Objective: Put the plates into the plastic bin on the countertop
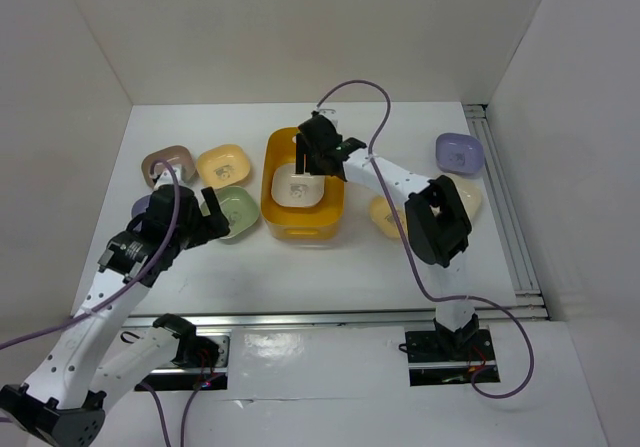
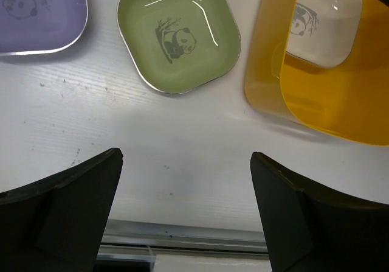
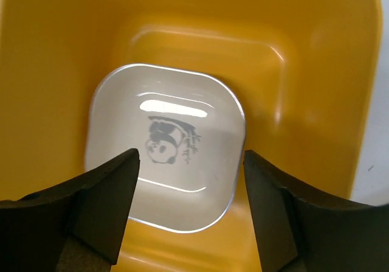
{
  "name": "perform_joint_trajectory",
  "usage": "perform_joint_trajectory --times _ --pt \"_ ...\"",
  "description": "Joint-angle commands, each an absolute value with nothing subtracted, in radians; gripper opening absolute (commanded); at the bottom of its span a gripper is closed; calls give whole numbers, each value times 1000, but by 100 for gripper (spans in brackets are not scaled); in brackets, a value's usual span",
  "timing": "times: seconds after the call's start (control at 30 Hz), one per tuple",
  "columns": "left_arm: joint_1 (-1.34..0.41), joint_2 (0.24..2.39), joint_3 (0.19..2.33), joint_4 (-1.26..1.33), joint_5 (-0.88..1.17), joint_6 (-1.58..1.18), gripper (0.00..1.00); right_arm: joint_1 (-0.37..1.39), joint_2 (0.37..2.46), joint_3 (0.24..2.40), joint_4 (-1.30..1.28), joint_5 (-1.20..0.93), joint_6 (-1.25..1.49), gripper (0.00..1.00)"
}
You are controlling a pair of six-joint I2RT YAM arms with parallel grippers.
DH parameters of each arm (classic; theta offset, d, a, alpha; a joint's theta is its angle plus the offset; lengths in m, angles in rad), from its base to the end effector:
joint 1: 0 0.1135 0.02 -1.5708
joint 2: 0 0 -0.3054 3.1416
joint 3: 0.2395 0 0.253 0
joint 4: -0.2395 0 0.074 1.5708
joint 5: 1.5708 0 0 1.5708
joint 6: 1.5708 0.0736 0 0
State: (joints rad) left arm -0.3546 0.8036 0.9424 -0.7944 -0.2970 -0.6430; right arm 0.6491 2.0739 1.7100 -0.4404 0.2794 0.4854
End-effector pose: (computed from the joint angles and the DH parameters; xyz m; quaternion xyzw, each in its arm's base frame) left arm 0.1552 -0.0345 0.3388 -0.1922 0.8686 -0.0925 0.4472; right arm 0.4255 0.2974 0.2454 -0.0232 0.9196 0.0900 0.3817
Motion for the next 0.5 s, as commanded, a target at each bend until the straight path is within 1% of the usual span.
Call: perform_joint_trajectory --times 0.0,0.07,0.1,0.17,0.2,0.23,0.27,0.47 --pt "-350 804 974 -828 -348 -809 100 686 1988 1790 -393 265 437 78" --pt "-350 804 927 -839 -348 -882 100 710 1956 1818 -393 265 428 89" --pt "-350 804 908 -839 -360 -952 100 725 1924 1818 -393 265 405 90" --pt "-350 804 840 -801 -389 -1000 100 738 1887 1829 -393 265 391 90" --pt "-350 804 816 -761 -402 -1046 100 748 1846 1829 -393 256 379 93" --pt "-350 804 796 -740 -414 -1063 100 749 1824 1812 -393 247 370 93" --pt "-350 834 769 -723 -442 -1078 100 749 1803 1786 -384 236 370 95" --pt "-341 971 715 -617 -581 -1200 97 772 1632 1665 -350 152 311 95"
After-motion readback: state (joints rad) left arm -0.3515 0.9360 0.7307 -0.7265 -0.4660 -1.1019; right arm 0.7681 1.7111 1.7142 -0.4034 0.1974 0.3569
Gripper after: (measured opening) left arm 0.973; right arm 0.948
